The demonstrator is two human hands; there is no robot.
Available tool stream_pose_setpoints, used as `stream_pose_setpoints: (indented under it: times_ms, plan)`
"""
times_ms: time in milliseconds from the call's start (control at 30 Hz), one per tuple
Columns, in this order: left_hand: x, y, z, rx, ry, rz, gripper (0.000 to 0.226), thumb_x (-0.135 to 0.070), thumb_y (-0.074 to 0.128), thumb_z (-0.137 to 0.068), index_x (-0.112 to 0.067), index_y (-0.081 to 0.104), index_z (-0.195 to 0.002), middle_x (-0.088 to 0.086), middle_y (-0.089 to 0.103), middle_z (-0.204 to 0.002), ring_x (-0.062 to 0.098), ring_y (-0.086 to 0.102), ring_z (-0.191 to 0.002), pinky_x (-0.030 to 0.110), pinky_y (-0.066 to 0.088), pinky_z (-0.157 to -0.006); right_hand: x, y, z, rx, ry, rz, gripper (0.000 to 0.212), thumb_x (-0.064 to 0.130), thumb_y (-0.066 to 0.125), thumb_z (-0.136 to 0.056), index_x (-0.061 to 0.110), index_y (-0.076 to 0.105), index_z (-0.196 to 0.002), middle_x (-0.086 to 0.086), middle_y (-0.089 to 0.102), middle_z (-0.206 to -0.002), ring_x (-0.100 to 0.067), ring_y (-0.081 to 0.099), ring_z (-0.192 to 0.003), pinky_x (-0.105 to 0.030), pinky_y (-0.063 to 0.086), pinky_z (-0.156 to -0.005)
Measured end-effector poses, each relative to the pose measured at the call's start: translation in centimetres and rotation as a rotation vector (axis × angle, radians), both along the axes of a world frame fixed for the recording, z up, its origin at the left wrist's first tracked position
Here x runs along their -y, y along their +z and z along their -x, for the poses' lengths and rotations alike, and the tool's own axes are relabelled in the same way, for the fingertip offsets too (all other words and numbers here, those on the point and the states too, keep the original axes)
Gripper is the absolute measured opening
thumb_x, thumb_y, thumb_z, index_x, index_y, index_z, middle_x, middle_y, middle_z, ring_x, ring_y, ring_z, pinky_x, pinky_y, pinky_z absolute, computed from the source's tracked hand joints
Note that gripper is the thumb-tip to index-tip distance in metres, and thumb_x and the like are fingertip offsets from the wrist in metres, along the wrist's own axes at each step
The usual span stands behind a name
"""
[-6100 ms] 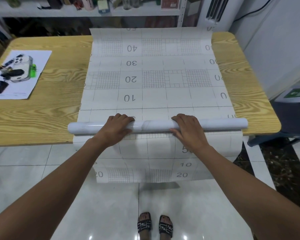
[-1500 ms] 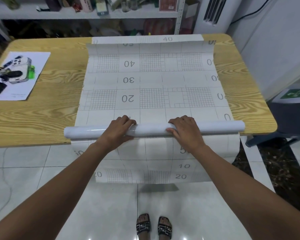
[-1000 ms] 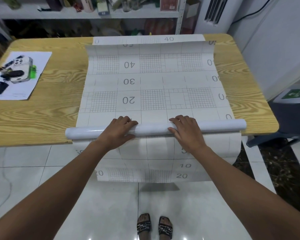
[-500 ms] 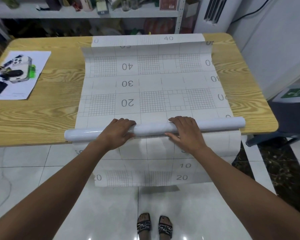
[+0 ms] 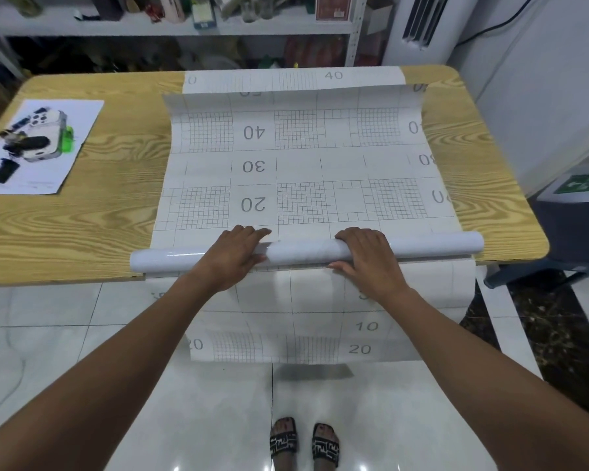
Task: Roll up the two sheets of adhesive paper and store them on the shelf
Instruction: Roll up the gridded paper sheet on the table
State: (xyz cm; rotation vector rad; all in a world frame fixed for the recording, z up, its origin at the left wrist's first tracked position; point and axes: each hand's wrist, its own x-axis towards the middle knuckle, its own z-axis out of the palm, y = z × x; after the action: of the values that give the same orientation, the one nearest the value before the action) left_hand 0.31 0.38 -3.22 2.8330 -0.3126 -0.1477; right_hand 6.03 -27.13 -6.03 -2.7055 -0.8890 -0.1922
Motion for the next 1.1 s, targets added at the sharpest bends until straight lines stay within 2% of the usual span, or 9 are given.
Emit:
stream_pose_setpoints:
  times_ms: [167,367,500,633,800,933,1100]
  plan:
    - [0.0,0.1,-0.1,0.002,0.012,0.007,0.039,-0.029,0.046,-0.095,-0.013,0.043,-0.131,0.007,0.057,-0.115,0.025,0.046,-0.103,0.029,0.028,-0.082,-0.2,0.2,-0.1,-0.010,-0.008,0.034,0.045,0.046,0.064,-0.080,0.013,0.058,-0.109,-0.001,0.059,-0.102,-0.023,0.054,-0.088,-0.035,0.038,-0.084]
    - [-0.1,-0.2,0.3,0.031,-0.004,0.040,0.036,-0.027,0.049,-0.094,-0.010,0.049,-0.126,0.010,0.054,-0.117,0.028,0.050,-0.101,0.036,0.038,-0.084,-0.2,0.5,0.1,-0.006,-0.021,0.043,0.055,0.057,0.037,-0.083,0.014,0.059,-0.109,-0.002,0.058,-0.104,-0.022,0.053,-0.087,-0.035,0.040,-0.082]
    - [-0.2,-0.4,0.7,0.051,-0.025,0.033,0.039,-0.028,0.059,-0.088,-0.009,0.051,-0.122,0.011,0.051,-0.117,0.028,0.051,-0.099,0.039,0.044,-0.081,-0.3,0.5,0.1,-0.020,-0.028,0.064,0.050,0.053,0.041,-0.084,0.013,0.059,-0.108,-0.004,0.056,-0.103,-0.024,0.052,-0.086,-0.036,0.040,-0.081]
    - [-0.1,-0.3,0.7,0.066,-0.025,0.035,0.049,-0.029,0.070,-0.080,-0.008,0.054,-0.120,0.010,0.053,-0.113,0.028,0.051,-0.095,0.035,0.041,-0.080,-0.2,0.4,-0.1,0.010,-0.033,0.073,0.037,0.041,0.059,-0.084,0.011,0.061,-0.107,-0.007,0.058,-0.098,-0.028,0.053,-0.086,-0.039,0.041,-0.079]
    - [0.0,-0.4,0.5,0.090,-0.040,-0.004,0.057,-0.027,0.078,-0.071,-0.009,0.055,-0.120,0.011,0.057,-0.108,0.029,0.053,-0.090,0.035,0.040,-0.076,-0.5,0.8,-0.1,-0.066,-0.067,0.129,0.056,0.052,0.036,-0.089,0.012,0.057,-0.121,-0.006,0.062,-0.099,-0.029,0.054,-0.093,-0.040,0.040,-0.083]
    - [0.1,-0.8,0.5,0.075,-0.022,-0.002,0.057,-0.025,0.078,-0.070,-0.012,0.054,-0.120,0.009,0.055,-0.109,0.028,0.051,-0.089,0.034,0.038,-0.074,-0.5,1.0,0.0,-0.080,-0.074,0.034,0.036,0.040,0.059,-0.088,0.008,0.061,-0.107,-0.006,0.063,-0.096,-0.029,0.054,-0.092,-0.039,0.038,-0.084]
    - [0.1,-0.9,0.2,0.062,-0.012,-0.024,0.048,-0.025,0.074,-0.075,-0.016,0.053,-0.117,0.005,0.051,-0.106,0.024,0.049,-0.087,0.030,0.035,-0.071,-0.6,0.9,-0.1,-0.075,-0.070,0.039,0.032,0.038,0.059,-0.089,0.009,0.062,-0.102,-0.004,0.063,-0.094,-0.028,0.054,-0.088,-0.038,0.037,-0.083]
